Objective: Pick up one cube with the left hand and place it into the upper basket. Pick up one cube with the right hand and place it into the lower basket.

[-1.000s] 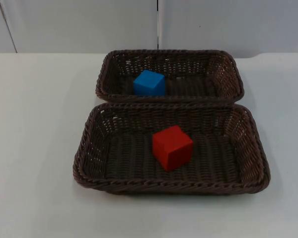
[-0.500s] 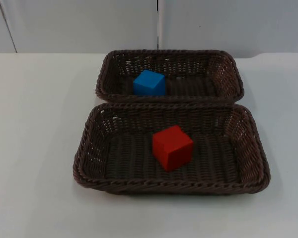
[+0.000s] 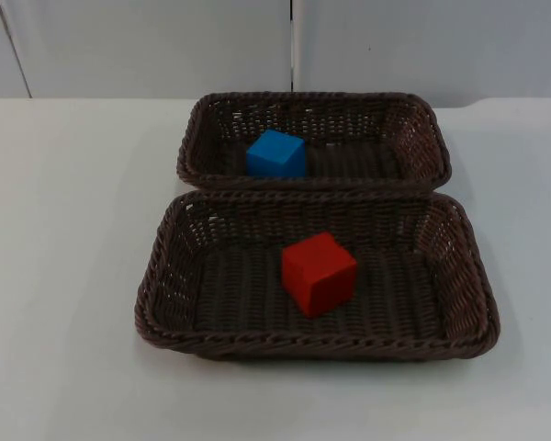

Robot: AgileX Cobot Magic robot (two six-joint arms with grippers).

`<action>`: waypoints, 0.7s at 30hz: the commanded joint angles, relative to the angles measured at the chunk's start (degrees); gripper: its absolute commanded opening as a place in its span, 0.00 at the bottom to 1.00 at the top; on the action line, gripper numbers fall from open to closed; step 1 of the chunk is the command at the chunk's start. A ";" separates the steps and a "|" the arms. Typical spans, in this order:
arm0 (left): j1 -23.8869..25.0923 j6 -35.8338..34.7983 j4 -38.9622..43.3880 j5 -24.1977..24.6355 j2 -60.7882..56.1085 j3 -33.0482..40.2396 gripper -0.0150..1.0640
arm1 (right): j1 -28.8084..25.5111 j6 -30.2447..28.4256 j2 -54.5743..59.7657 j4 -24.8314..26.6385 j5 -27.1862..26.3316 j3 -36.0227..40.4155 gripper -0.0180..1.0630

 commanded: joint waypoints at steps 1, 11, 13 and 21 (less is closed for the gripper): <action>0.08 0.02 -0.56 0.18 -0.25 0.28 0.99 | -2.25 0.02 -0.23 0.05 -0.04 0.49 0.99; 0.08 0.02 -0.56 0.18 -0.25 0.28 0.99 | -11.86 0.02 -0.23 0.05 -0.04 0.49 0.99; 0.08 0.02 -0.56 0.18 -0.25 0.28 0.99 | -14.31 0.02 -0.23 0.05 -0.04 0.49 0.99; 0.08 0.02 -0.56 0.18 -0.25 0.28 0.99 | -21.24 0.02 -0.23 0.18 -0.04 0.49 0.99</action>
